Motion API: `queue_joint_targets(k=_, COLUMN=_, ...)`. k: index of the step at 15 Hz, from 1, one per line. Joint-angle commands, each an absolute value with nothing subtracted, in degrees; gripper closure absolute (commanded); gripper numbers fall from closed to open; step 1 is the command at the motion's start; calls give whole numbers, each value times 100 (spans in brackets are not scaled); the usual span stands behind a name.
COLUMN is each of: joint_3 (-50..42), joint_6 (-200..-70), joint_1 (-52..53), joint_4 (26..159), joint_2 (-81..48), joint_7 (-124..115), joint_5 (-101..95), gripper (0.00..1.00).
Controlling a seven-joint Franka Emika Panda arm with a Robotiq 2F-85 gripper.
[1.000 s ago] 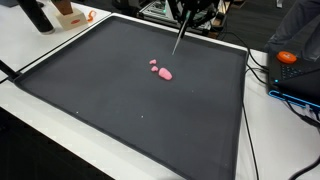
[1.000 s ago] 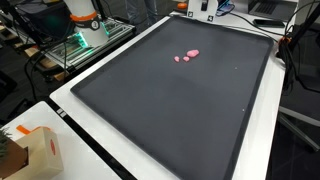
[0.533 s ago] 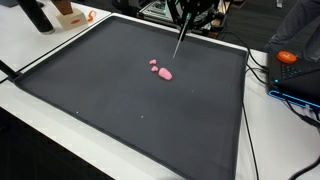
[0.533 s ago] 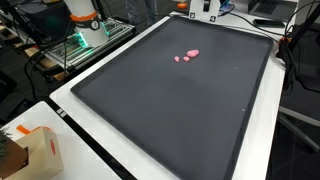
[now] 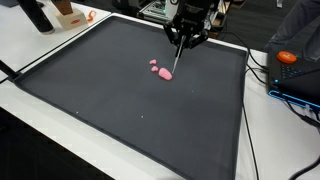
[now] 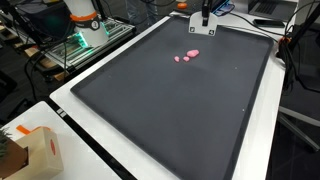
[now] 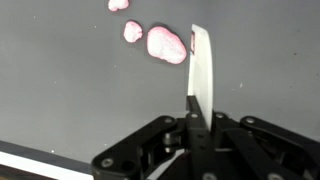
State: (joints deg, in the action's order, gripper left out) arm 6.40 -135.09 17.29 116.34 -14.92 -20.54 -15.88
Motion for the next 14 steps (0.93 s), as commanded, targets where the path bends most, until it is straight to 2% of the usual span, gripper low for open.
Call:
queue_joint_targets(k=1, joint_3=674, joint_6=-13878, joint_1=1633, joint_4=11894, joint_2=-1539, joint_7=-1986, joint_5=-1506, gripper=99)
queue_joint_targets(k=7, joint_3=646, joint_6=-14420, joint_1=1607, joint_4=12266, joint_2=-1616, joint_7=-2060, joint_5=-1374, gripper=99)
queue_joint_targets(k=14, joint_3=561, joint_6=-14410, joint_1=1608, joint_4=12311, joint_2=-1772, joint_7=-2182, joint_5=-1283, gripper=99)
